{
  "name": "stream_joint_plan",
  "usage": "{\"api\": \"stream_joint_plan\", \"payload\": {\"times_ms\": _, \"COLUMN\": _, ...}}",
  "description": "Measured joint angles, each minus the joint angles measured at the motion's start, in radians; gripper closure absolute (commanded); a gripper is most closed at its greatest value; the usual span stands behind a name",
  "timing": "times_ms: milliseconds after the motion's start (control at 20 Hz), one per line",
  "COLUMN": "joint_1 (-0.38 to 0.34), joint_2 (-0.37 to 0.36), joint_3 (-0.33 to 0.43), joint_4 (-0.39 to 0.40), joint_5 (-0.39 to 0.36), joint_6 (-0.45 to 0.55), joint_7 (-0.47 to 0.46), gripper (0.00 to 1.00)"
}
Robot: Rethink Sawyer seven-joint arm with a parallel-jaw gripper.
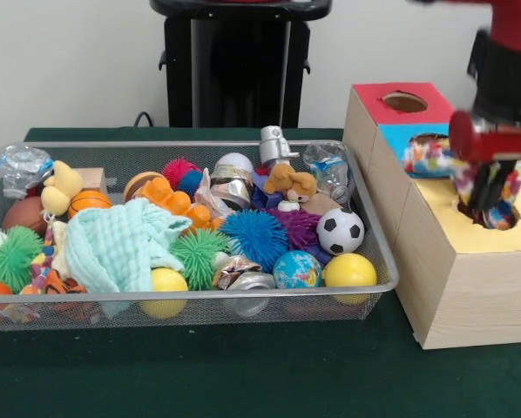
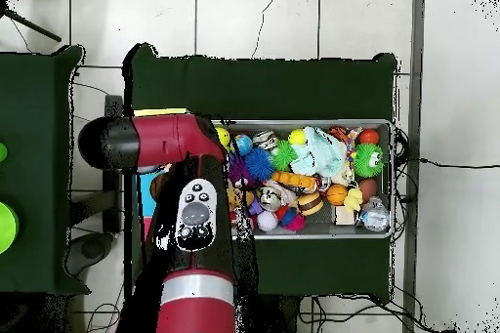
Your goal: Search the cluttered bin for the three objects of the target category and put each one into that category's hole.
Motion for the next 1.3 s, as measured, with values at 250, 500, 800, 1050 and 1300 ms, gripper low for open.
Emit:
{"api": "stream_joint_plan", "payload": {"times_ms": 250, "joint_1": 0.001, "joint_2": -0.083, "joint_3": -0.021, "joint_4": -0.034, "joint_5": -0.03, "joint_6": 0.221, "joint_7": 0.0, "gripper": 1.0}}
{"api": "stream_joint_plan", "payload": {"times_ms": 500, "joint_1": -0.001, "joint_2": -0.149, "joint_3": -0.026, "joint_4": -0.069, "joint_5": -0.056, "joint_6": 0.323, "joint_7": 0.0, "gripper": 1.0}}
{"api": "stream_joint_plan", "payload": {"times_ms": 800, "joint_1": -0.008, "joint_2": -0.177, "joint_3": -0.026, "joint_4": -0.102, "joint_5": -0.065, "joint_6": 0.325, "joint_7": 0.0, "gripper": 1.0}}
{"api": "stream_joint_plan", "payload": {"times_ms": 1050, "joint_1": -0.015, "joint_2": -0.178, "joint_3": -0.026, "joint_4": -0.104, "joint_5": -0.07, "joint_6": 0.324, "joint_7": 0.0, "gripper": 1.0}}
{"api": "stream_joint_plan", "payload": {"times_ms": 1300, "joint_1": -0.023, "joint_2": -0.183, "joint_3": -0.026, "joint_4": -0.082, "joint_5": -0.086, "joint_6": 0.298, "joint_7": 0.0, "gripper": 1.0}}
